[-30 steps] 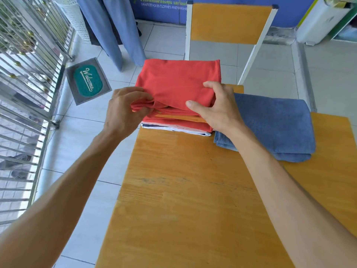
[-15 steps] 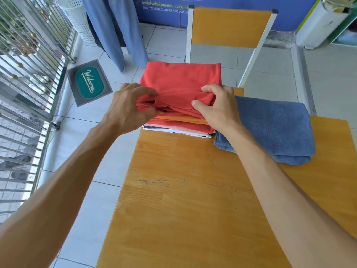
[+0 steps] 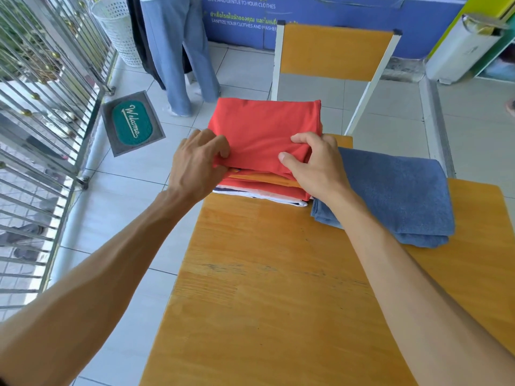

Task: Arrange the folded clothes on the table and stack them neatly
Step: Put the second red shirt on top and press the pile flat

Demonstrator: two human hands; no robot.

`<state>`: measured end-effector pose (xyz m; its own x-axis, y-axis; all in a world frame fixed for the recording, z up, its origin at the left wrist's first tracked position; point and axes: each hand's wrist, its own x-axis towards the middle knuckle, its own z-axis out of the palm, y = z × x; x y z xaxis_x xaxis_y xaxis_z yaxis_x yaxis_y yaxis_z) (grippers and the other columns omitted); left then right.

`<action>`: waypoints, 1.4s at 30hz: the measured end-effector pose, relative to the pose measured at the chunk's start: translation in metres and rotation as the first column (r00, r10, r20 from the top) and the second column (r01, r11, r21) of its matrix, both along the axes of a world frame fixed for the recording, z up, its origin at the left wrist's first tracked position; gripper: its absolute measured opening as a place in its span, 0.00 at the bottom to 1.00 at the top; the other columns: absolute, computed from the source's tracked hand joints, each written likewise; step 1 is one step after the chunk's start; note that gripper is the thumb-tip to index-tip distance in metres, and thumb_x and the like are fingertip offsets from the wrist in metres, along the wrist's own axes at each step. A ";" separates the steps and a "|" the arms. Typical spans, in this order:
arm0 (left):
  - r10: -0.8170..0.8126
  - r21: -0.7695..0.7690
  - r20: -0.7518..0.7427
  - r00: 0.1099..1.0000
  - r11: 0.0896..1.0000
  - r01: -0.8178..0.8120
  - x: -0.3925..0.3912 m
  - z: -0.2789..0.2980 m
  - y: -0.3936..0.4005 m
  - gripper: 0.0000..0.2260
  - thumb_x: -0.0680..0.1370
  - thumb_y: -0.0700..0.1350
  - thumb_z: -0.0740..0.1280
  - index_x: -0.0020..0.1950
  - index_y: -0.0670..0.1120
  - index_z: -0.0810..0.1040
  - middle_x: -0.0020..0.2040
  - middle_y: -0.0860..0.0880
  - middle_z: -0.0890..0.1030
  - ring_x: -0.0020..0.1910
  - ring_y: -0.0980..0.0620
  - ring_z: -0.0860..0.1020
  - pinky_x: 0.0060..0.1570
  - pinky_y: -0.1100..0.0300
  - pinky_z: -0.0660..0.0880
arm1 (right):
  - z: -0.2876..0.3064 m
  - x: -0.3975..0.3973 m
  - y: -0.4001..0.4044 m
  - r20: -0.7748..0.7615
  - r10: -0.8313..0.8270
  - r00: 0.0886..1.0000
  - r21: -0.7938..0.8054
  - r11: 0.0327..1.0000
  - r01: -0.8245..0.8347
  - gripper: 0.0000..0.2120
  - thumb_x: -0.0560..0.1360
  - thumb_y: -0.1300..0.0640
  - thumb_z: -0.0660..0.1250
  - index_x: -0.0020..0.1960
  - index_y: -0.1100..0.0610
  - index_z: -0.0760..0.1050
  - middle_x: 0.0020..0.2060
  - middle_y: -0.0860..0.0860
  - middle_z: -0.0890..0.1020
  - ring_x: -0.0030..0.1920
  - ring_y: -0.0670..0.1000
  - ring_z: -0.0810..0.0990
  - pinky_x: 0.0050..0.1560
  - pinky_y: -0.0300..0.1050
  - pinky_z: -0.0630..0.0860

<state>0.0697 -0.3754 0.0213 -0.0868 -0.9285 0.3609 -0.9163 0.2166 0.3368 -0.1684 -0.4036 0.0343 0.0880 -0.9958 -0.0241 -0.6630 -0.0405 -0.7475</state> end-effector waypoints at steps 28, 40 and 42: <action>-0.022 0.268 0.041 0.999 0.963 0.011 0.019 0.007 0.007 0.14 0.65 0.46 0.74 0.49 0.48 0.77 0.46 0.50 0.76 0.50 0.43 0.72 0.51 0.50 0.66 | 0.002 -0.014 0.012 0.131 -0.007 0.991 0.026 1.000 0.003 0.19 0.77 0.49 0.71 0.67 0.49 0.79 0.61 0.46 0.76 0.62 0.43 0.73 0.64 0.37 0.68; 0.030 0.251 0.091 0.995 0.966 -0.053 -0.051 0.018 -0.065 0.21 0.84 0.52 0.50 0.76 0.53 0.65 0.78 0.45 0.62 0.78 0.45 0.56 0.73 0.40 0.54 | 0.006 0.056 -0.050 -0.433 -0.067 0.899 -0.259 0.964 -0.053 0.22 0.84 0.52 0.51 0.75 0.59 0.67 0.78 0.55 0.64 0.79 0.57 0.58 0.76 0.60 0.57; 0.035 0.344 0.138 0.990 0.935 -0.081 -0.050 -0.007 -0.064 0.24 0.83 0.59 0.44 0.79 0.58 0.55 0.81 0.48 0.50 0.80 0.48 0.45 0.74 0.38 0.45 | -0.015 0.055 -0.051 -0.560 0.039 0.827 -0.081 0.991 -0.102 0.27 0.85 0.47 0.44 0.81 0.56 0.54 0.82 0.52 0.53 0.82 0.54 0.46 0.78 0.64 0.45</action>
